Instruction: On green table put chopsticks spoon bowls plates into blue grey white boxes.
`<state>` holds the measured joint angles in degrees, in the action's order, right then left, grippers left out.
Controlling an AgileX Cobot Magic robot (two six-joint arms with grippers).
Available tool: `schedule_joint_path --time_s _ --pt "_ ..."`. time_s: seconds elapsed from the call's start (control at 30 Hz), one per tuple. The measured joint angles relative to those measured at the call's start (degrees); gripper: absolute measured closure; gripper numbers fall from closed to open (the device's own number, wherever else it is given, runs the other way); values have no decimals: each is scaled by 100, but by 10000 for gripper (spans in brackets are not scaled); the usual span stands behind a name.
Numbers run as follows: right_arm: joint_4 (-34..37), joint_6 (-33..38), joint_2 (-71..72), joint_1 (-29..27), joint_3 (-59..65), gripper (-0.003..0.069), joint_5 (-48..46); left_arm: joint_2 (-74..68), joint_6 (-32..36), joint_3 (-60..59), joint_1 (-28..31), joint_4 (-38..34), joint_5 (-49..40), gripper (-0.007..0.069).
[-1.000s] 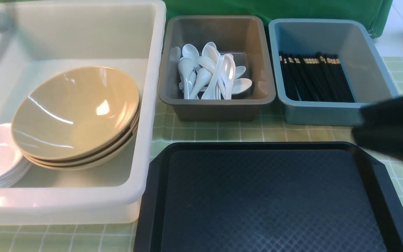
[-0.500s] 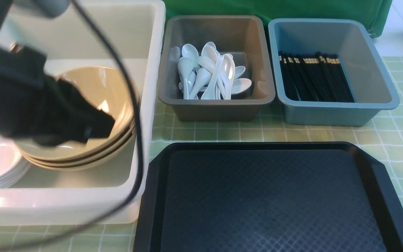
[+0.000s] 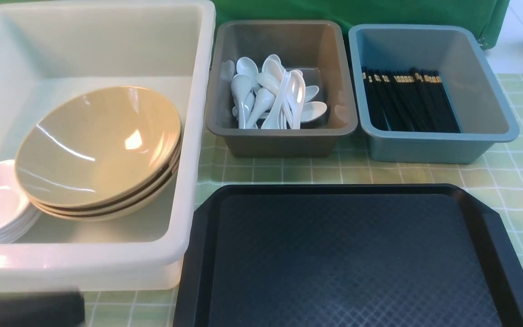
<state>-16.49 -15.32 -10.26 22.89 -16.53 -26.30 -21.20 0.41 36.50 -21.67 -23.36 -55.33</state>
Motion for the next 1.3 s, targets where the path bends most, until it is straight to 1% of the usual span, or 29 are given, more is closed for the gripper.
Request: schedule_joint_path --time_s 0.03,0.1,0.3,0.43,0.63,1.07,1.1,1.17,1.2,1.23,1.3 --pt "-32 6 48 0 192 634 241 385 -127 -282 0 -226 25 626" --pt "-102 66 48 0 295 634 434 878 -180 -508 0 -449 117 626" --pt "-175 152 48 0 302 631 673 1809 -195 -596 0 -684 319 626" --pt "-177 153 48 0 302 628 672 2124 -199 -607 0 -685 233 626" --pt "-177 153 48 0 302 622 583 2194 -199 -607 0 -685 57 626" --pt "-177 153 48 0 302 612 578 2194 -116 -708 0 -669 64 626" --pt "-177 153 48 0 302 612 578 2194 47 -875 0 -534 171 626" --pt "-177 153 48 0 302 612 572 2198 106 -1058 32 -351 459 626" --pt "-177 153 48 0 305 612 572 2198 138 -1351 166 -46 1136 626" --pt "-177 153 48 0 305 612 566 2198 145 -1513 274 106 1556 626" --pt "-177 153 48 0 305 612 566 2198 145 -1972 662 466 2720 626"
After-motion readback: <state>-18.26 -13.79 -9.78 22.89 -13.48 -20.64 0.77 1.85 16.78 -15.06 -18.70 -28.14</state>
